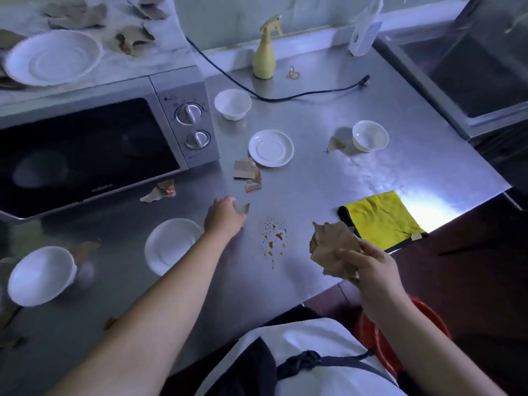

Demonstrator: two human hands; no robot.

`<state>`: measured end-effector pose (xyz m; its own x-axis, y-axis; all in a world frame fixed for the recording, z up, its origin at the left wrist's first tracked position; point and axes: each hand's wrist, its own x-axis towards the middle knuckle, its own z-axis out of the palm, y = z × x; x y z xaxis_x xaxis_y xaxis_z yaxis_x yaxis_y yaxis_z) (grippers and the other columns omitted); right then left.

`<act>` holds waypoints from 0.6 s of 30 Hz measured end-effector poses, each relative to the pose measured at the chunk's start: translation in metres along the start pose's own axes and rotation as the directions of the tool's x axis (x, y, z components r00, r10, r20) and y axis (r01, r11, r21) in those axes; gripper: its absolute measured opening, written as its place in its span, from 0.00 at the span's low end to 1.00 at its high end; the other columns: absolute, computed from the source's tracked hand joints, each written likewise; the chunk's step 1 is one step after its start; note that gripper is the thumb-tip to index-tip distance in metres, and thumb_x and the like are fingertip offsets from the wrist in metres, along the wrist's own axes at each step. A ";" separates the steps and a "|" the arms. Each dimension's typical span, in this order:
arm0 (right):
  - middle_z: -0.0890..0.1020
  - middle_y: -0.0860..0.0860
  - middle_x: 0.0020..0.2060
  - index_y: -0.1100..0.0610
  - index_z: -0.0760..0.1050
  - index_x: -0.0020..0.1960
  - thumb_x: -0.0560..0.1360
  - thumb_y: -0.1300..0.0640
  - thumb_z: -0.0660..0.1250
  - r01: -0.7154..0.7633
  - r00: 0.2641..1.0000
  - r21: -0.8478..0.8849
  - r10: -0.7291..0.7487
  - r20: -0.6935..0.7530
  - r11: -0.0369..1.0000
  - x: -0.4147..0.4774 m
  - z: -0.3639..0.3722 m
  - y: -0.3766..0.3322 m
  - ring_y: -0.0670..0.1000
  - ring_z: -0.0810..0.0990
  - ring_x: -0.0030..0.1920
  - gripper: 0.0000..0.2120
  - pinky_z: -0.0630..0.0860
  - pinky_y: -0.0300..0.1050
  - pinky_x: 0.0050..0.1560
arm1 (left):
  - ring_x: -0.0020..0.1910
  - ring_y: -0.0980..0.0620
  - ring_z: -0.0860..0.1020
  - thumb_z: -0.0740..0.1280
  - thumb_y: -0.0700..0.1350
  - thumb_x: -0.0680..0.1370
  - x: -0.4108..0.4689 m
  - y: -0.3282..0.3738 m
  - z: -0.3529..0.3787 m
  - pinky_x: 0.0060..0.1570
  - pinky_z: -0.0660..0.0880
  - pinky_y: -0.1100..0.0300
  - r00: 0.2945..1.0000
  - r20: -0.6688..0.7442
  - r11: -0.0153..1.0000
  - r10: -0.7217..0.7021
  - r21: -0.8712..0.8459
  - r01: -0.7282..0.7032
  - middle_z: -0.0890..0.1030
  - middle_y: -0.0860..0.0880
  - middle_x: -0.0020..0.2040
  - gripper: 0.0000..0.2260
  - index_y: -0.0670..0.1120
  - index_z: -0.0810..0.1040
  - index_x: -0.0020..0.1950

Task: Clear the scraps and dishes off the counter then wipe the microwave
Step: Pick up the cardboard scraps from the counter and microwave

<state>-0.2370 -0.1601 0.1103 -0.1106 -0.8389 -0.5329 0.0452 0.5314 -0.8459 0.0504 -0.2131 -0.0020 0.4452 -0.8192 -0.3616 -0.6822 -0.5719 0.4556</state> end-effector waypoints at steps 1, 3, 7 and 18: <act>0.86 0.55 0.38 0.57 0.84 0.48 0.72 0.72 0.69 -0.010 1.000 0.011 0.010 0.004 1.000 0.006 -0.003 -0.002 0.51 0.84 0.35 0.12 0.80 0.42 0.34 | 0.61 0.42 0.75 0.71 0.47 0.76 0.003 0.001 0.003 0.56 0.75 0.51 1.000 -0.005 1.000 -0.012 0.020 0.012 0.73 0.44 0.65 0.19 0.48 0.75 0.66; 0.86 0.54 0.37 0.58 0.84 0.49 0.73 0.72 0.69 -0.030 0.999 0.028 0.029 0.025 0.999 0.019 -0.008 -0.007 0.49 0.84 0.34 0.12 0.79 0.41 0.33 | 0.59 0.42 0.74 0.71 0.45 0.76 0.006 0.000 0.008 0.55 0.75 0.50 0.999 -0.021 0.999 -0.035 0.005 0.035 0.74 0.44 0.61 0.14 0.49 0.77 0.60; 0.85 0.58 0.41 0.58 0.84 0.50 0.73 0.72 0.67 -0.102 0.991 0.042 0.098 0.087 0.994 0.048 -0.012 -0.010 0.55 0.83 0.39 0.13 0.80 0.50 0.43 | 0.54 0.44 0.75 0.73 0.44 0.74 0.005 0.001 0.010 0.50 0.74 0.54 0.995 -0.026 0.995 -0.096 -0.024 0.095 0.75 0.46 0.54 0.08 0.50 0.77 0.49; 0.88 0.52 0.45 0.54 0.84 0.54 0.74 0.68 0.70 -0.158 0.917 -0.041 0.162 0.365 0.987 0.120 0.003 -0.020 0.50 0.86 0.43 0.13 0.80 0.40 0.38 | 0.40 0.51 0.79 0.72 0.35 0.75 -0.047 0.064 -0.015 0.36 0.75 0.64 0.953 0.015 0.737 -0.302 -0.631 0.243 0.83 0.49 0.41 0.05 0.45 0.80 0.44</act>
<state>-0.2478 -0.2722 0.0634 0.2678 -0.7261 -0.6333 0.0209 0.6615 -0.7496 -0.0053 -0.2118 0.0564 0.6218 -0.6074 -0.4944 -0.0283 -0.6482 0.7609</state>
